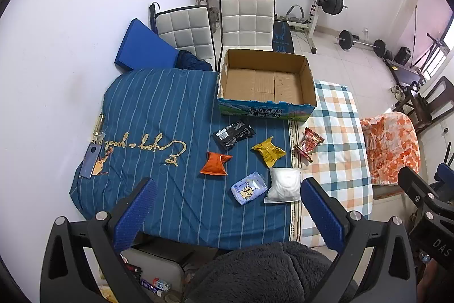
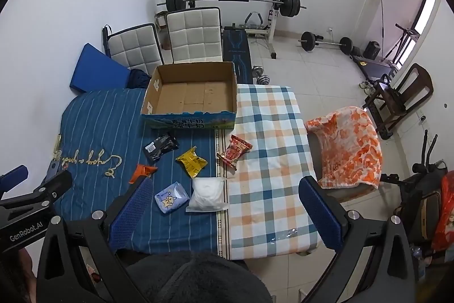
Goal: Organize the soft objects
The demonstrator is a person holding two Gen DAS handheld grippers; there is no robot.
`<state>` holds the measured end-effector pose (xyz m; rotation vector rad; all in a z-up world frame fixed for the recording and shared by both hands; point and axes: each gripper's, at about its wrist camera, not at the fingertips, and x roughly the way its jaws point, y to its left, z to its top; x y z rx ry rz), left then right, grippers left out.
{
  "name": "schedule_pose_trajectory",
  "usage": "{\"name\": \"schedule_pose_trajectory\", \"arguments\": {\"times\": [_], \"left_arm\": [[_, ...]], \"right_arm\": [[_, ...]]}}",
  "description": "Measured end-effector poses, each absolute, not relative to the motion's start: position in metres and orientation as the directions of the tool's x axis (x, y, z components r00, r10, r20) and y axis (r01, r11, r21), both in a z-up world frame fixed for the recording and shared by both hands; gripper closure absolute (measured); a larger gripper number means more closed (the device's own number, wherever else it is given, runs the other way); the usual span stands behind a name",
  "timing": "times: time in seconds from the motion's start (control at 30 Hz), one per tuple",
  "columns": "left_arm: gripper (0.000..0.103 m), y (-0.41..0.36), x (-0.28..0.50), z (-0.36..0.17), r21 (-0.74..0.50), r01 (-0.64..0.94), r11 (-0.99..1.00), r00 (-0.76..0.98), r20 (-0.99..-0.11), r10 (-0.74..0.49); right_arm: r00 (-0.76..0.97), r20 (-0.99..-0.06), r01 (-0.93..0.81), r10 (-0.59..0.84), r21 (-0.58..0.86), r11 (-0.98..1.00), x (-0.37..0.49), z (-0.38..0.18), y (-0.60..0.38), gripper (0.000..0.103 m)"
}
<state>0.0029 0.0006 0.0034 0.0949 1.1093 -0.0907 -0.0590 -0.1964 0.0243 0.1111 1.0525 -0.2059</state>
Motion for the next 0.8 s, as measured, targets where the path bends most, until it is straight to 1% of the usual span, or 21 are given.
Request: {"name": "schedule_pose_trajectory", "arguments": {"times": [0.8], "left_arm": [[0.000, 0.0001, 0.0061, 0.0075, 0.018, 0.114, 0.993, 0.452, -0.891, -0.036]], "right_arm": [[0.499, -0.856, 0.230, -0.136, -0.021, 0.973, -0.0545, 0.0313, -0.1967, 0.000]]}}
